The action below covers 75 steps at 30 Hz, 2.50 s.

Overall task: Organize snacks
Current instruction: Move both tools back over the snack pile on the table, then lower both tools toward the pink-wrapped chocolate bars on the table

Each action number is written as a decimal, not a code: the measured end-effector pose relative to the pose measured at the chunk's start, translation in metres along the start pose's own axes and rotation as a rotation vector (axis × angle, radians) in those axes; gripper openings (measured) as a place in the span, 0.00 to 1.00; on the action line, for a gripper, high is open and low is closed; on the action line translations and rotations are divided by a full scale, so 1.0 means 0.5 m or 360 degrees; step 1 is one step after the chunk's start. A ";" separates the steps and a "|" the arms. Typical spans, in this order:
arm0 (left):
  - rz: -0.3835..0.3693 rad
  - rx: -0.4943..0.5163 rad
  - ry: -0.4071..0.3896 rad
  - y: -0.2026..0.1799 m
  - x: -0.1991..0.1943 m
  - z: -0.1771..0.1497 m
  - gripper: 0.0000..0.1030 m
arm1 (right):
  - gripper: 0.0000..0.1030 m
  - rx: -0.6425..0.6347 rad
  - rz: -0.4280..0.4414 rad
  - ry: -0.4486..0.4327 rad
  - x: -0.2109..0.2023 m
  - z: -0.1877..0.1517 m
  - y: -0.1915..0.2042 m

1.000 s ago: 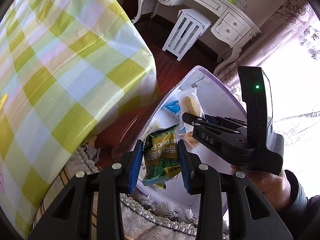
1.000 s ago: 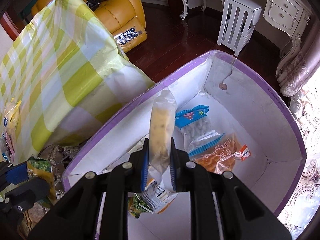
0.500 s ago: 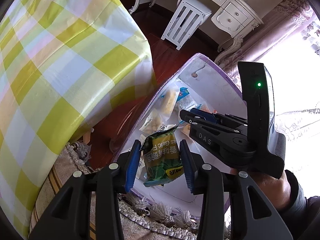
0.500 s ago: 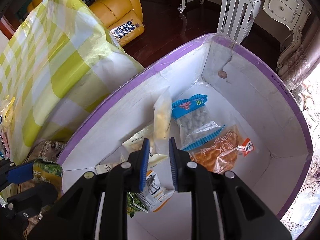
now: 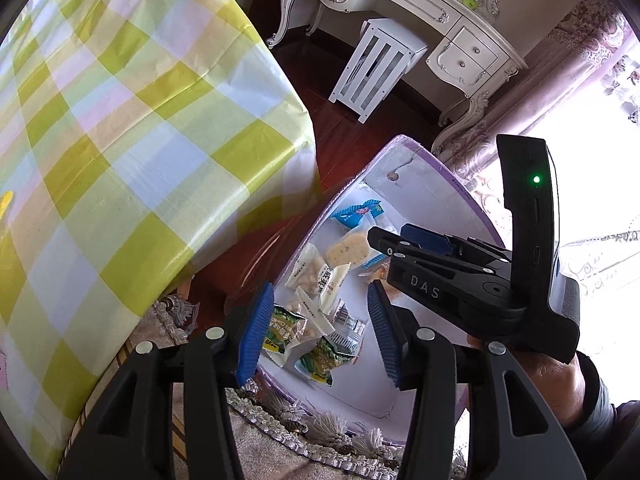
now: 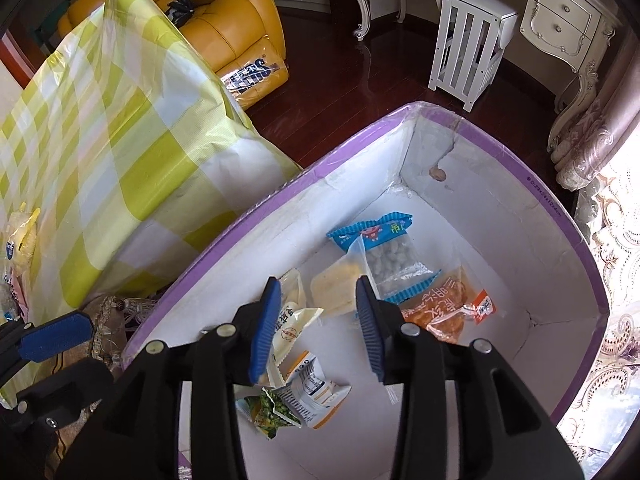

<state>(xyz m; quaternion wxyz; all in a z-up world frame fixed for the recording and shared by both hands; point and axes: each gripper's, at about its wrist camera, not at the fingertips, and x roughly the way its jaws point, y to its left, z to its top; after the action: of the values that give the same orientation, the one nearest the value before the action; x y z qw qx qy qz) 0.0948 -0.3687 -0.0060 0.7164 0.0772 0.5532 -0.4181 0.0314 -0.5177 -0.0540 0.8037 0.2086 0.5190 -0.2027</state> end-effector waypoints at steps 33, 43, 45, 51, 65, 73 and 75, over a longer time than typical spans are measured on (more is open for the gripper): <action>0.0631 -0.0640 -0.0819 0.370 -0.340 -0.091 0.46 | 0.64 -0.0404 0.0179 -0.0199 -0.114 0.017 0.297; 0.0724 -0.1041 -0.0916 0.550 -0.438 -0.188 0.47 | 0.64 -0.0574 0.0345 -0.0184 -0.121 -0.012 0.438; 0.0742 -0.1121 -0.0925 0.582 -0.452 -0.211 0.47 | 0.64 -0.0632 0.0364 -0.0187 -0.124 -0.021 0.469; 0.0763 -0.1292 -0.0946 0.650 -0.476 -0.266 0.47 | 0.67 -0.0835 0.0400 -0.0194 -0.127 -0.055 0.563; 0.0682 -0.1512 -0.0914 0.738 -0.451 -0.319 0.46 | 0.67 -0.1208 0.0425 -0.0112 -0.095 -0.124 0.723; 0.0651 -0.1467 -0.0839 0.746 -0.415 -0.303 0.46 | 0.67 -0.1293 0.0405 -0.0098 -0.071 -0.142 0.772; 0.0659 -0.1457 -0.0822 0.748 -0.408 -0.300 0.46 | 0.67 -0.1299 0.0405 -0.0089 -0.064 -0.143 0.780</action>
<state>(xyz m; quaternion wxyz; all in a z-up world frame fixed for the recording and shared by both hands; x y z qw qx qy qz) 0.2335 0.0608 -0.0192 0.8561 -0.2394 0.4580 0.0086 0.1771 -0.1513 -0.0026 0.8527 -0.0699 0.5049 0.1145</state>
